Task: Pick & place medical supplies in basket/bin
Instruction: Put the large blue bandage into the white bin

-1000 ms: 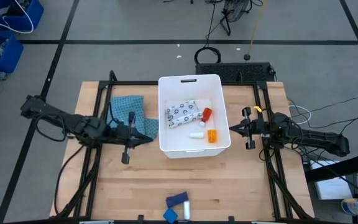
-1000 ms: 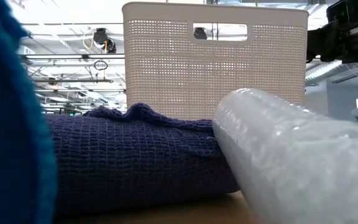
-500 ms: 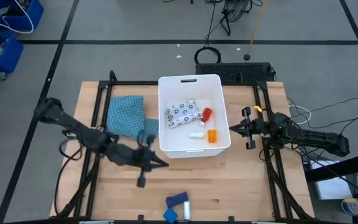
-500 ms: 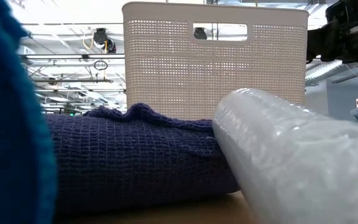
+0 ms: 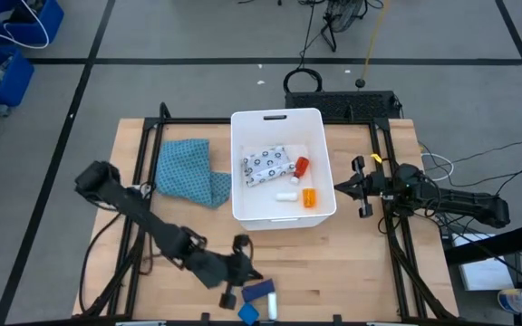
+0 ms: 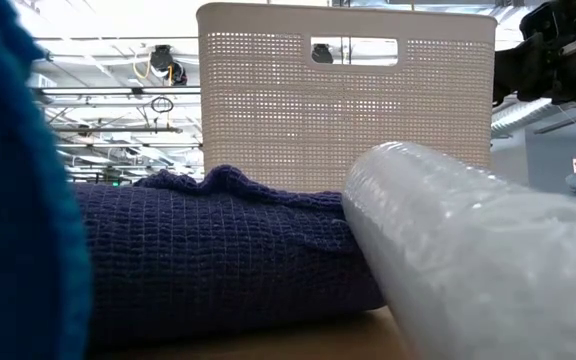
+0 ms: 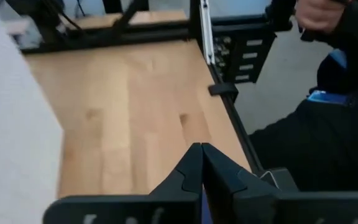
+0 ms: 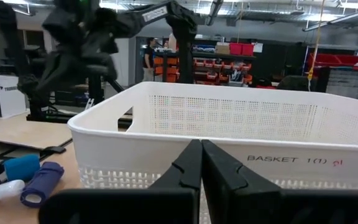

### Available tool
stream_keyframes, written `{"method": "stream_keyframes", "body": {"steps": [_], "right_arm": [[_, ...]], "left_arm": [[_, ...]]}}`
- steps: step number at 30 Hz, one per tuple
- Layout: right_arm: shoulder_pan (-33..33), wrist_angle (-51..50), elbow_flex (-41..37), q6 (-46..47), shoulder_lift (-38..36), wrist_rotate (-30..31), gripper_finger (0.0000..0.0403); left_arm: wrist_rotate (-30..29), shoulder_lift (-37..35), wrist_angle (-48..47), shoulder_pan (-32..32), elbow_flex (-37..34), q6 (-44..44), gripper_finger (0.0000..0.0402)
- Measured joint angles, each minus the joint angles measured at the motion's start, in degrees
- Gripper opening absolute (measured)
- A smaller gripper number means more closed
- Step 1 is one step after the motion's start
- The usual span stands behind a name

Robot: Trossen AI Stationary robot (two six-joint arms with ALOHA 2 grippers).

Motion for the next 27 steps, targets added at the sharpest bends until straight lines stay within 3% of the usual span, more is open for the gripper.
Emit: {"method": "stream_keyframes", "body": {"steps": [8, 14, 18, 27], "right_arm": [[0.0, -0.2, 0.0, -0.2, 0.0, 0.0, 0.0], [0.0, -0.2, 0.0, -1.5, 0.0, 0.1, 0.0], [0.0, 0.0, 0.0, -2.5, 0.0, 0.2, 0.0], [0.0, 0.0, 0.0, -1.7, 0.0, 0.2, 0.0]], "left_arm": [[5.6, 9.7, -1.5, -0.4, 6.6, -4.4, 0.0011], [8.1, 13.0, -11.7, -0.6, 9.8, -8.1, 0.0015], [8.8, 13.0, -14.4, -0.3, 9.8, -11.7, 0.0068], [10.5, 14.9, -11.6, -0.5, 9.9, -13.0, 0.0235]]}}
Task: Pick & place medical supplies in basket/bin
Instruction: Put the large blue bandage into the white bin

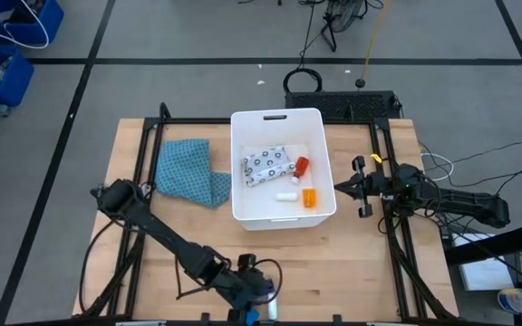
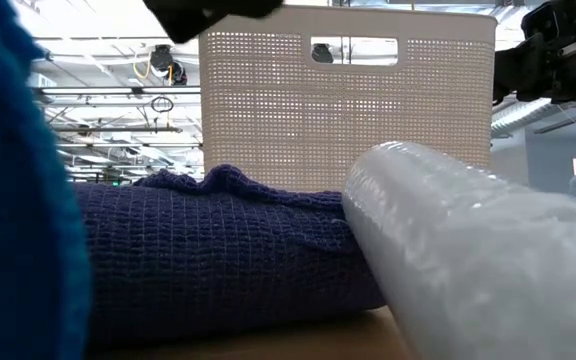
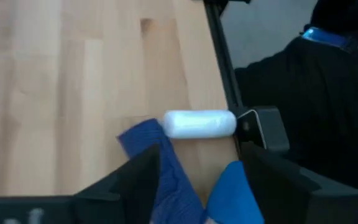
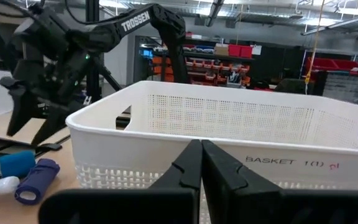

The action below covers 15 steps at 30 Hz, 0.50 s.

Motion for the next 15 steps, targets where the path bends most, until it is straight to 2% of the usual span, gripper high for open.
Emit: {"method": "stream_keyframes", "body": {"steps": [6, 15], "right_arm": [[0.0, -0.3, 0.0, 0.4, 0.5, 0.0, 0.0], [0.0, -0.4, 0.0, 0.4, 0.7, 0.0, 0.0]], "left_arm": [[1.8, 3.6, 1.7, 0.6, 0.0, -1.3, 0.0299], [4.1, 5.8, 1.6, 1.5, -0.1, -1.2, 0.0317]]}}
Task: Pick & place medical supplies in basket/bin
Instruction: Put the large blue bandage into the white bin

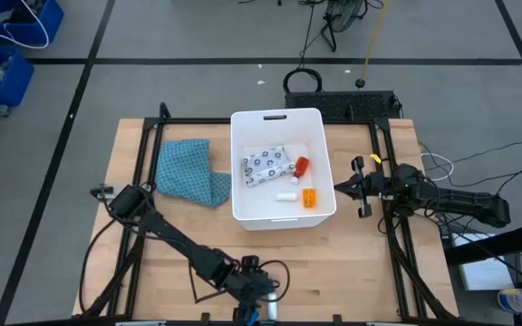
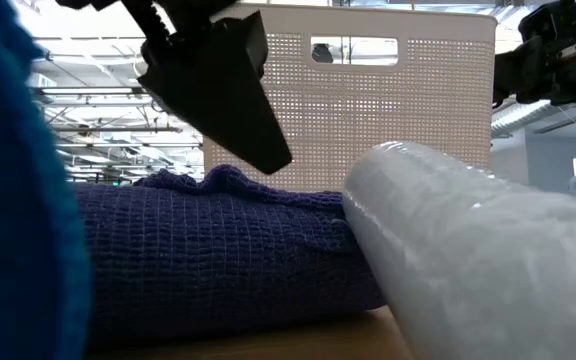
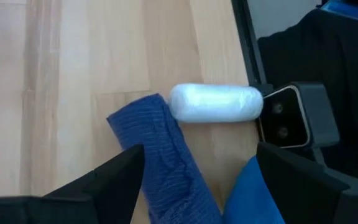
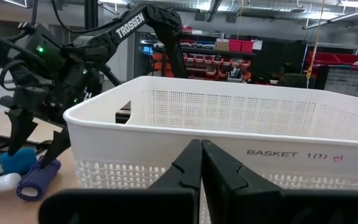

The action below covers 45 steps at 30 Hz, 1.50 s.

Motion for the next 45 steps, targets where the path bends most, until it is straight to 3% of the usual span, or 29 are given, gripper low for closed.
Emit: {"method": "stream_keyframes", "body": {"steps": [21, 26, 36, 45], "right_arm": [[0.0, 0.0, 0.0, -0.2, 2.2, 0.8, 0.0], [0.0, -0.2, 0.0, -0.2, 2.5, 2.8, 0.0], [0.0, -0.2, 0.0, 0.0, 2.5, 2.8, 0.0], [0.0, 0.1, 0.0, 0.0, 2.5, 2.7, 0.0]], "left_arm": [[3.8, 5.9, 0.6, 2.7, 0.2, 0.1, 0.0312], [4.5, 5.8, 0.1, 3.2, 0.1, 0.1, 0.026], [5.6, 2.6, -3.5, 3.8, -0.2, 3.0, 0.0079], [-2.7, -9.7, -15.5, 2.6, -0.1, 4.9, 0.0066]]}}
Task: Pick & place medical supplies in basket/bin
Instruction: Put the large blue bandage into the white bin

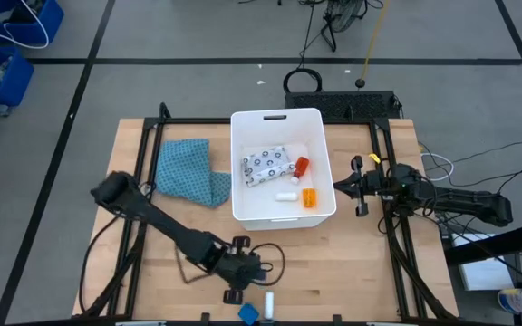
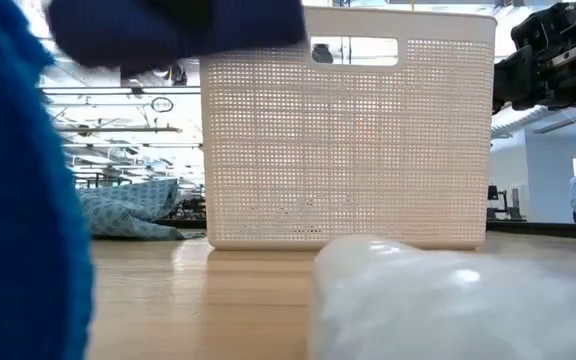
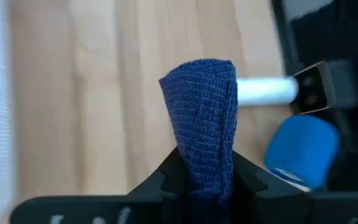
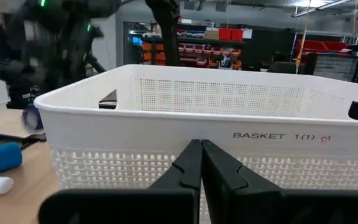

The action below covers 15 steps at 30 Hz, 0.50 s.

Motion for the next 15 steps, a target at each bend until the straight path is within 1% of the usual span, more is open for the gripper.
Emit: {"method": "stream_keyframes", "body": {"steps": [3, 8, 13, 15], "right_arm": [[0.0, 0.2, 0.0, 0.0, 0.0, -0.1, 0.0], [0.0, 0.2, 0.0, 0.0, 0.0, -0.2, 0.0], [0.0, 0.2, 0.0, 0.0, 0.0, -0.2, 0.0], [0.0, 0.2, 0.0, 0.0, 0.0, -0.2, 0.0]], "left_arm": [[-4.5, -5.6, -6.1, -1.0, 0.1, 1.2, 0.0074], [-12.1, -15.2, -13.9, -2.9, 0.1, 4.5, 0.0063], [-21.3, -25.2, -16.0, -3.3, 0.1, 11.4, 0.0061], [-23.2, -28.8, -16.0, -2.2, 0.1, 15.5, 0.006]]}}
